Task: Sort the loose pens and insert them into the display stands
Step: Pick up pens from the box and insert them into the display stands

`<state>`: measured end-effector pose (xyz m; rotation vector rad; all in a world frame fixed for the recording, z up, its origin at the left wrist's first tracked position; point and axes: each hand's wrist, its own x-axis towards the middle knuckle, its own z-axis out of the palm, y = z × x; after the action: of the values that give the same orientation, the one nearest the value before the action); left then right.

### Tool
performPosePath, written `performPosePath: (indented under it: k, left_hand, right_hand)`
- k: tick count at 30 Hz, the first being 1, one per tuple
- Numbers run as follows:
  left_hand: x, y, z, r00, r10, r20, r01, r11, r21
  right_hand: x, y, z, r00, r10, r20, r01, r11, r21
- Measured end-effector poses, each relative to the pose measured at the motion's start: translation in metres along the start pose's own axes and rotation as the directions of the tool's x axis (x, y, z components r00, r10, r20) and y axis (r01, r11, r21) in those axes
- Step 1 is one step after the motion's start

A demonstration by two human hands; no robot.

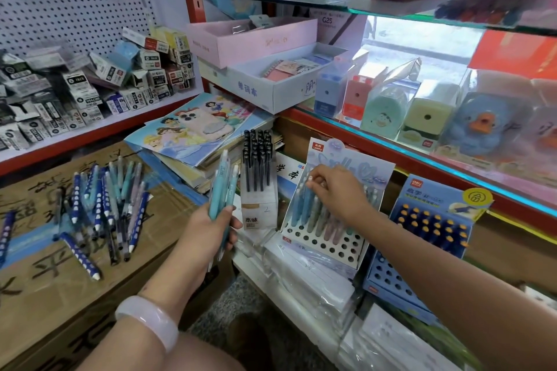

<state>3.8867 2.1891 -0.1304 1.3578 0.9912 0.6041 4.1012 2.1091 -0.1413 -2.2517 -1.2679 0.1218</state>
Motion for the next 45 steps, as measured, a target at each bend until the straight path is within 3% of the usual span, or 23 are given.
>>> performPosePath:
  k: [17, 23, 35, 37, 39, 42, 45]
  left_hand:
    - [0.002, -0.002, -0.002, 1.0, -0.012, 0.006, 0.012, 1.0, -0.015]
    - [0.002, -0.002, -0.001, 1.0, -0.009, 0.005, 0.009, 1.0, -0.006]
    - [-0.003, -0.001, -0.001, 0.998, -0.024, 0.053, 0.026, 0.999, -0.047]
    - [-0.004, 0.0, 0.0, 0.997, -0.026, 0.078, 0.031, 0.997, -0.07]
    - [-0.005, 0.0, 0.0, 0.993, -0.027, 0.115, 0.039, 0.994, -0.103]
    - [-0.008, 0.002, 0.0, 0.981, -0.027, 0.193, 0.053, 0.99, -0.128]
    - [-0.011, 0.004, 0.0, 0.969, -0.018, 0.246, 0.054, 0.988, -0.142]
  right_hand:
    - [-0.005, 0.001, 0.003, 0.999, 0.024, 0.029, -0.023, 1.0, -0.02]
    - [-0.006, 0.0, 0.005, 0.996, -0.028, 0.088, 0.045, 0.978, -0.204]
    - [-0.004, -0.008, 0.007, 0.994, -0.013, 0.109, 0.037, 0.975, -0.217]
    - [-0.004, -0.017, 0.004, 0.998, -0.046, 0.049, 0.053, 0.987, -0.149]
    - [-0.006, -0.034, -0.001, 0.997, -0.053, 0.049, 0.05, 0.997, 0.064]
    - [-0.011, -0.064, -0.004, 0.974, -0.055, 0.219, -0.043, 0.906, 0.421]
    - [-0.014, -0.08, -0.003, 0.946, -0.052, 0.319, -0.142, 0.82, 0.554]
